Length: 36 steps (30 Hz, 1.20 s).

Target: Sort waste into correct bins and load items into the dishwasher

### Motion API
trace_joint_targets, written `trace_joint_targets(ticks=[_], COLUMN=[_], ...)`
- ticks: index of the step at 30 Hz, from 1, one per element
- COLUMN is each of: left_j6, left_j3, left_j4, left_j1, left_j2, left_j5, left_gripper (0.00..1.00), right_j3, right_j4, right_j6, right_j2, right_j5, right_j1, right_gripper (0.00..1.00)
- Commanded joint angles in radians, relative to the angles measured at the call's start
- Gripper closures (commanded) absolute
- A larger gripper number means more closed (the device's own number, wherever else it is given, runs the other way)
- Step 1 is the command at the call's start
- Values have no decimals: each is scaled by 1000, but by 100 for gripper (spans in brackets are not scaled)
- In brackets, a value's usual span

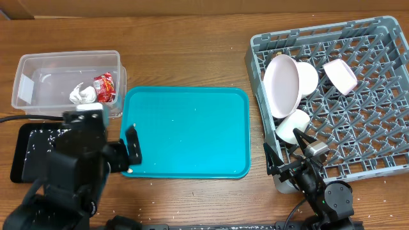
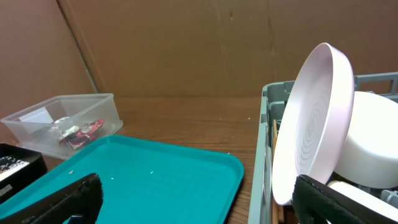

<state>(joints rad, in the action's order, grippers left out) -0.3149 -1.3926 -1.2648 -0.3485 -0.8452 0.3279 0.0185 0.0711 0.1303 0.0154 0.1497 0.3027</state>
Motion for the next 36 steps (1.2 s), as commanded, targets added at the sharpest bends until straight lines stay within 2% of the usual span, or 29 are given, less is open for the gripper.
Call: trace_joint_targets(ticks=[1, 4, 7, 14, 22, 36], left_j6=[158, 361, 453, 452, 379, 330], left_j3=[105, 246, 406, 806, 1105, 1353], left_j4=[167, 366, 518, 728, 883, 1125], left_j1=[105, 197, 277, 339, 336, 334], left_j2=[88, 177, 291, 615, 836, 842], left_j5=[-95, -304, -435, -452, -452, -456], left_gripper=[0, 0, 0, 0, 0, 0], right_j3=[-11, -11, -11, -11, -11, -11], right_j4=[-6, -6, -6, -6, -6, -6], right_j6=[0, 0, 0, 0, 0, 0], right_j2=[-13, -13, -13, -13, -13, -13], right_j5=[2, 2, 2, 2, 2, 2], right_j1=[3, 3, 3, 3, 3, 3], right_gripper=[0, 0, 0, 0, 0, 0])
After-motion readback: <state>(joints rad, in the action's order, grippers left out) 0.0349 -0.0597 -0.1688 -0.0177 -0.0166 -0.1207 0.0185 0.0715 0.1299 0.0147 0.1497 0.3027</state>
